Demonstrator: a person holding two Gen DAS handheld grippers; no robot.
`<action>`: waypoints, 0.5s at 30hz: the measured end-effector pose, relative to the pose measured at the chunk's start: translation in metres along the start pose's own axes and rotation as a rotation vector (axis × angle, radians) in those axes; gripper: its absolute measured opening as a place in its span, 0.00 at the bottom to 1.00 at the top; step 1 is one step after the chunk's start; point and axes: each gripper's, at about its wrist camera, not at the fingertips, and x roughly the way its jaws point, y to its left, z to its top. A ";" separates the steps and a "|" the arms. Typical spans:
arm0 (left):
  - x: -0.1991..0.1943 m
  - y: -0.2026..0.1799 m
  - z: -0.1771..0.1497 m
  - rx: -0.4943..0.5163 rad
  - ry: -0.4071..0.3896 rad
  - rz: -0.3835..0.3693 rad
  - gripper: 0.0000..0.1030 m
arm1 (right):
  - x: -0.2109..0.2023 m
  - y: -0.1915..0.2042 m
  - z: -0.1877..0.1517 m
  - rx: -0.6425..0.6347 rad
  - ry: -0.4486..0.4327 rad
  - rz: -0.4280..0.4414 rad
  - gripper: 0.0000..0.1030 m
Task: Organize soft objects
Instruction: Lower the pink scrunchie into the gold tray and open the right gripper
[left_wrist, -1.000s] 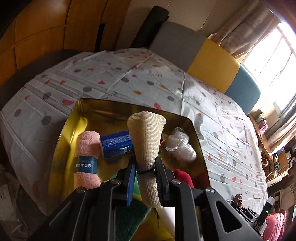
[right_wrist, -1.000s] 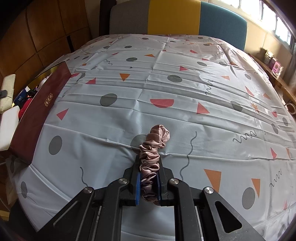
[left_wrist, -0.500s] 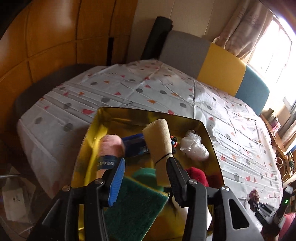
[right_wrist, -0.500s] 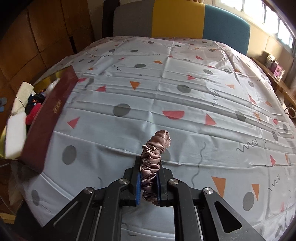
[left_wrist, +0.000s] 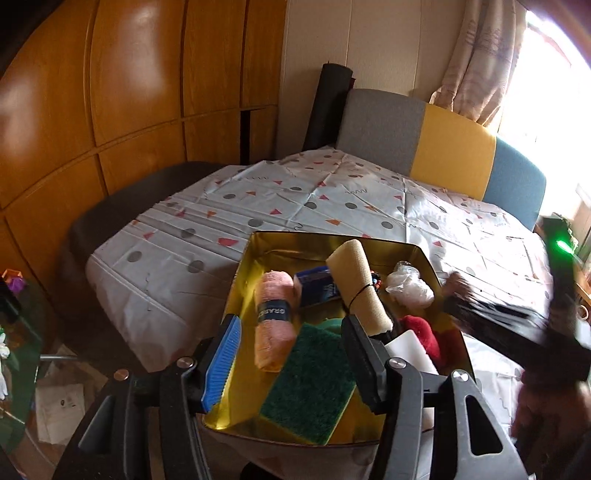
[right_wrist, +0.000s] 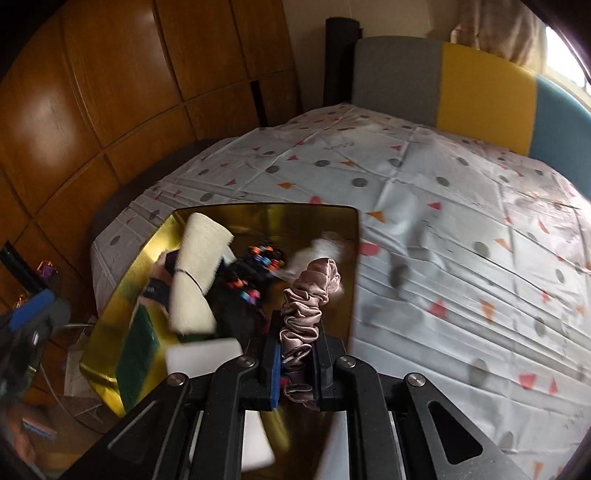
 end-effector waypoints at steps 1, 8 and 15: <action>-0.001 0.001 -0.001 0.001 -0.002 0.003 0.56 | 0.010 0.007 0.005 -0.006 0.012 -0.009 0.12; -0.006 0.011 -0.008 -0.018 -0.007 0.036 0.56 | 0.056 0.034 0.014 -0.058 0.098 -0.059 0.17; -0.006 0.013 -0.013 -0.024 -0.010 0.056 0.56 | 0.044 0.031 0.001 -0.046 0.044 -0.056 0.48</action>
